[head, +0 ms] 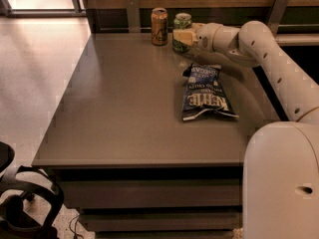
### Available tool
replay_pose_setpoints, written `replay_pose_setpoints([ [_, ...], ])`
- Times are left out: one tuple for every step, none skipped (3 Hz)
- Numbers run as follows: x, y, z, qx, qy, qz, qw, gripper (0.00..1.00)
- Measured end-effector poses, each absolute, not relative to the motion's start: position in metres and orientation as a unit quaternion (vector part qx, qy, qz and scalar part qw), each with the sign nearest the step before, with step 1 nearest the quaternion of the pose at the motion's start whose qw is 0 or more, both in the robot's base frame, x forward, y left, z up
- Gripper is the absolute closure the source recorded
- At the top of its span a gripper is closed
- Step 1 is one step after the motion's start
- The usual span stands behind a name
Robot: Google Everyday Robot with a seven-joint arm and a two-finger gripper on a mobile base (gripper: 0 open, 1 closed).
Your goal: Move green can near orange can
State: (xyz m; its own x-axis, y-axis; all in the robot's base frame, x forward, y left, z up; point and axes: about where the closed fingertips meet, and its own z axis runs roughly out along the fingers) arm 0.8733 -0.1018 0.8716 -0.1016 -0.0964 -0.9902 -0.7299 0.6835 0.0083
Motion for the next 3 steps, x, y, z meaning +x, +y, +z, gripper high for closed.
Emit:
replay_pose_setpoints([
  [0.8736, -0.0984, 0.8706, -0.299, 0.693, 0.266, 0.6, 0.37],
  [0.874, -0.0951, 0.8696, -0.3, 0.693, 0.267, 0.599, 0.14],
  [0.8742, -0.0918, 0.8686, -0.301, 0.693, 0.269, 0.598, 0.0],
])
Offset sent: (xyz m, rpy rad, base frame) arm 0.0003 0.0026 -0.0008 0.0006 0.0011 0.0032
